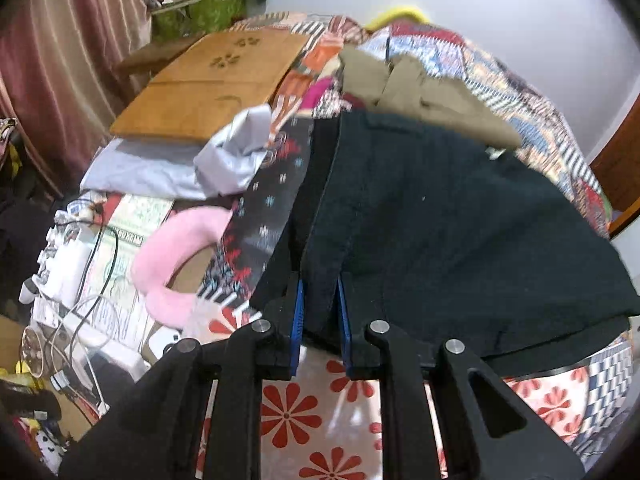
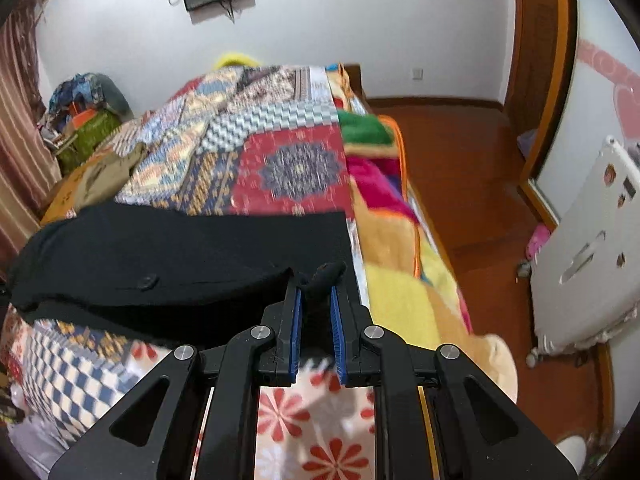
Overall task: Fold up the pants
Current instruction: 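Lower the black pants flat onto the quilt and open both grippers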
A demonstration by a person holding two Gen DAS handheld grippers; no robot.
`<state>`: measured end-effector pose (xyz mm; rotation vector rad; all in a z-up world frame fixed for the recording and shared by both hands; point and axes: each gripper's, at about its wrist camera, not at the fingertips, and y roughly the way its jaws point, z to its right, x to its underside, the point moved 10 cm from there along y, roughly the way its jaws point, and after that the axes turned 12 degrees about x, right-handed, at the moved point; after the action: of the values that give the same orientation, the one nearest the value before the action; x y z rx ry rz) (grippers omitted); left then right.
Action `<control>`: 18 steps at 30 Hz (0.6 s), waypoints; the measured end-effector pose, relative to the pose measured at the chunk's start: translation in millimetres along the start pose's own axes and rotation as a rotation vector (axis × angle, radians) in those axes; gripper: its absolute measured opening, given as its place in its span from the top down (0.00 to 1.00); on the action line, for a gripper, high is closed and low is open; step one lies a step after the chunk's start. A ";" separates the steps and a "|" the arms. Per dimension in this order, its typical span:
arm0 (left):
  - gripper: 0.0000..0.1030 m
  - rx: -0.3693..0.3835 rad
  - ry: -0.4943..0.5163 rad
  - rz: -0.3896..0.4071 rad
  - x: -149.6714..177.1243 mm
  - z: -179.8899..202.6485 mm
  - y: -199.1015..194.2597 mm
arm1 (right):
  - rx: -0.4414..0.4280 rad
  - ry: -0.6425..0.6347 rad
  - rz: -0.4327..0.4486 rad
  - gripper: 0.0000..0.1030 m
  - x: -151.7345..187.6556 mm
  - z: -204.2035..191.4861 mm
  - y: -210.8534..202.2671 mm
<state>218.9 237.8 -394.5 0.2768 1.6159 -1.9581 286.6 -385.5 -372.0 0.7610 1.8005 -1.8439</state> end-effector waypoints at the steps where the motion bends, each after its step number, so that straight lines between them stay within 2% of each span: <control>1: 0.84 -0.007 0.003 0.000 1.6 0.5 1.5 | 0.009 -0.012 -0.017 0.88 8.6 0.1 4.6; 7: 0.71 -0.060 0.041 0.002 -3.4 8.5 -10.4 | 0.043 -0.072 -0.105 0.86 39.7 3.8 17.8; 9: 0.70 -0.063 0.037 0.013 -6.8 9.8 -18.4 | 0.031 -0.054 -0.117 0.82 43.6 8.4 16.7; 15: 0.70 -0.065 0.061 0.061 -28.1 32.2 -42.7 | 0.080 -0.020 -0.128 0.81 39.3 39.5 10.0; 18: 0.61 -0.049 0.103 0.092 -43.8 59.0 -48.4 | 0.083 0.016 -0.106 0.81 26.8 53.0 3.0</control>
<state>239.5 199.6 -317.9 0.4312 1.6834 -1.8596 264.7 -436.9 -392.2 0.7244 1.8151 -1.9971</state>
